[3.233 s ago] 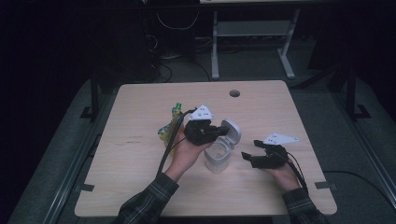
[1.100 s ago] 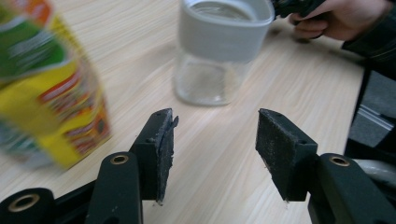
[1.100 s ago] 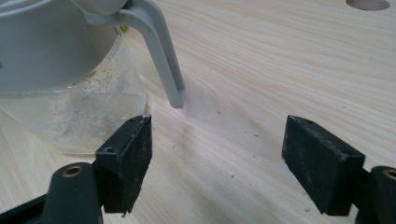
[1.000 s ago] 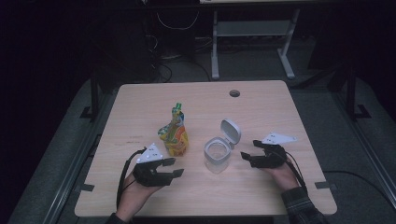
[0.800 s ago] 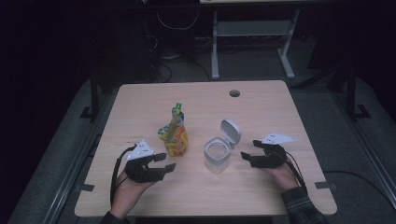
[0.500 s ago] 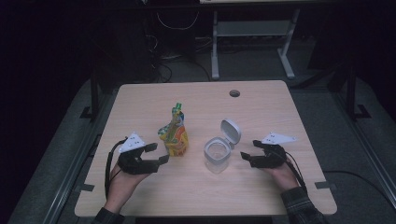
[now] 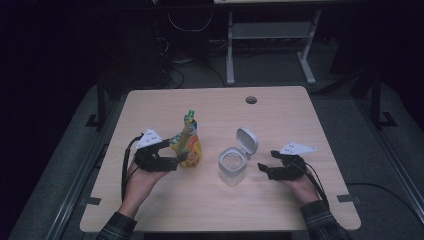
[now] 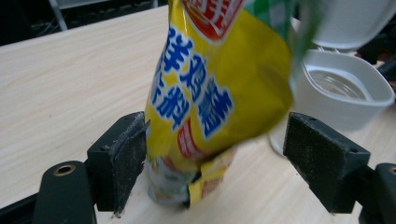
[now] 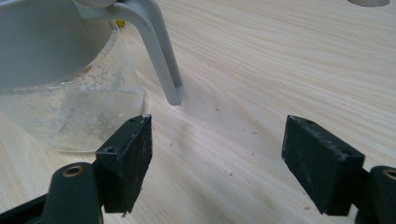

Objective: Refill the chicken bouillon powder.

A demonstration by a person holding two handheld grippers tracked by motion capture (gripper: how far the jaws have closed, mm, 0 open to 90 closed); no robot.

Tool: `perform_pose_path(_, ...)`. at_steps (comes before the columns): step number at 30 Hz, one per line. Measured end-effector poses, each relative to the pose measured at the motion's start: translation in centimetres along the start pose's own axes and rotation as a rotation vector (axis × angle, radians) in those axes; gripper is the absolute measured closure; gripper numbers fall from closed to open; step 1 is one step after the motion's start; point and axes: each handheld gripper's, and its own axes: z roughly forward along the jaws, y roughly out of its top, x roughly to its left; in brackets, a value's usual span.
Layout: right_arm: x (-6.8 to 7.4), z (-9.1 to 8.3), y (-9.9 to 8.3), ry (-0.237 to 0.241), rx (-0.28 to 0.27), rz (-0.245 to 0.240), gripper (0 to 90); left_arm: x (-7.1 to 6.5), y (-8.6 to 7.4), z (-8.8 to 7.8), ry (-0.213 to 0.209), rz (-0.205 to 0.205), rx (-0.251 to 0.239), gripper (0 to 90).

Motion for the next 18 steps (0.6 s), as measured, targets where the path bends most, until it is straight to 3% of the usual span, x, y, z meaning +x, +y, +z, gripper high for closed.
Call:
perform_pose_path(7, -0.1, -0.1, 0.0, 0.001, 0.000, 0.004, 24.1, 0.2, 0.5, 1.2, 0.010, 0.005, -0.014, 24.8)
perform_pose_path(14, -0.1, -0.1, 0.0, -0.001, -0.001, 0.003, 24.1, 0.1, 0.6, 1.0, 0.014, 0.010, -0.029, 42.4)
perform_pose_path(18, 0.0, -0.1, 0.0, 0.001, 0.004, 0.008, 24.1, 0.2, 0.6, 0.9, -0.005, 0.000, -0.030, 53.3)
